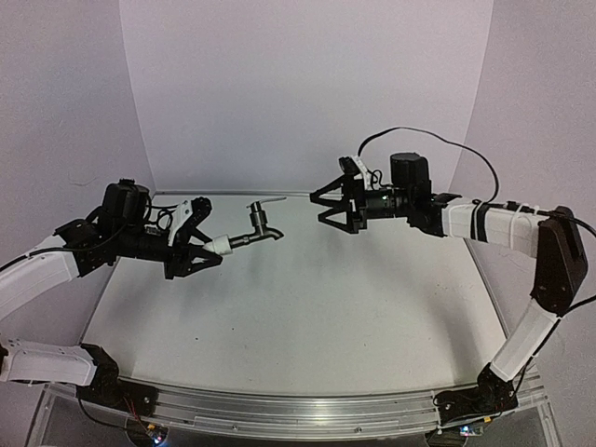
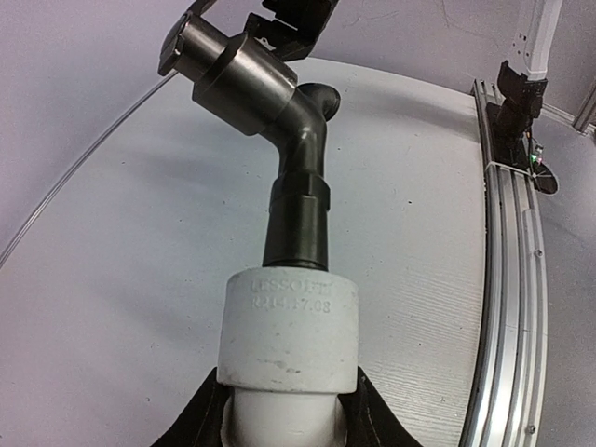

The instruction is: Install the water faucets

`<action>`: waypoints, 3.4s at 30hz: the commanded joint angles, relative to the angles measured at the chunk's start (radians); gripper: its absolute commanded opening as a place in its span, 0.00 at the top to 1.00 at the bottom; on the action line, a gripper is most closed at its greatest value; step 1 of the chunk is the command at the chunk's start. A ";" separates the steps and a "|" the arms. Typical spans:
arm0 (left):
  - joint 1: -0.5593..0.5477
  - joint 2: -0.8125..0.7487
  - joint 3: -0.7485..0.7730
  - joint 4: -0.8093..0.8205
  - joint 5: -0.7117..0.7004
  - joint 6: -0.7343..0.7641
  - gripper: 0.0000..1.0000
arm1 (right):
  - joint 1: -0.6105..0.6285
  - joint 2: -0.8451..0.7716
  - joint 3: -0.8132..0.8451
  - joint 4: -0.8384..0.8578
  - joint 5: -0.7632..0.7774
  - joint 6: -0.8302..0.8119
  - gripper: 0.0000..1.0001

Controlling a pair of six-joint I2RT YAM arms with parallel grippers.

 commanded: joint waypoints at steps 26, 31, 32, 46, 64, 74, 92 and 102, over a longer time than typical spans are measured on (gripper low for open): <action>0.004 0.140 0.087 -0.023 0.502 -0.087 1.00 | 0.453 -0.214 -0.238 0.153 0.575 -2.211 0.06; 0.004 0.147 0.092 -0.042 0.529 -0.079 1.00 | 0.461 -0.159 -0.210 0.189 0.613 -2.235 0.23; 0.004 0.147 0.093 -0.044 0.531 -0.079 1.00 | 0.461 -0.151 -0.201 0.193 0.615 -2.223 0.29; 0.005 0.130 0.122 -0.054 0.175 0.011 1.00 | 0.460 -0.104 -0.030 -0.092 0.480 -1.661 0.80; 0.004 0.078 0.012 0.177 -0.530 -0.060 1.00 | 0.306 0.218 0.348 0.070 -0.137 -0.026 0.72; 0.004 -0.004 -0.026 0.165 -0.302 -0.058 1.00 | 0.231 -0.072 0.085 -0.127 0.242 -0.493 0.15; 0.005 0.010 0.007 0.054 0.317 -0.076 1.00 | 0.298 -0.289 -0.111 -0.291 0.424 -1.859 0.13; 0.005 0.058 0.033 0.031 0.364 -0.059 1.00 | 0.383 -0.172 -0.042 -0.174 0.333 -1.816 0.26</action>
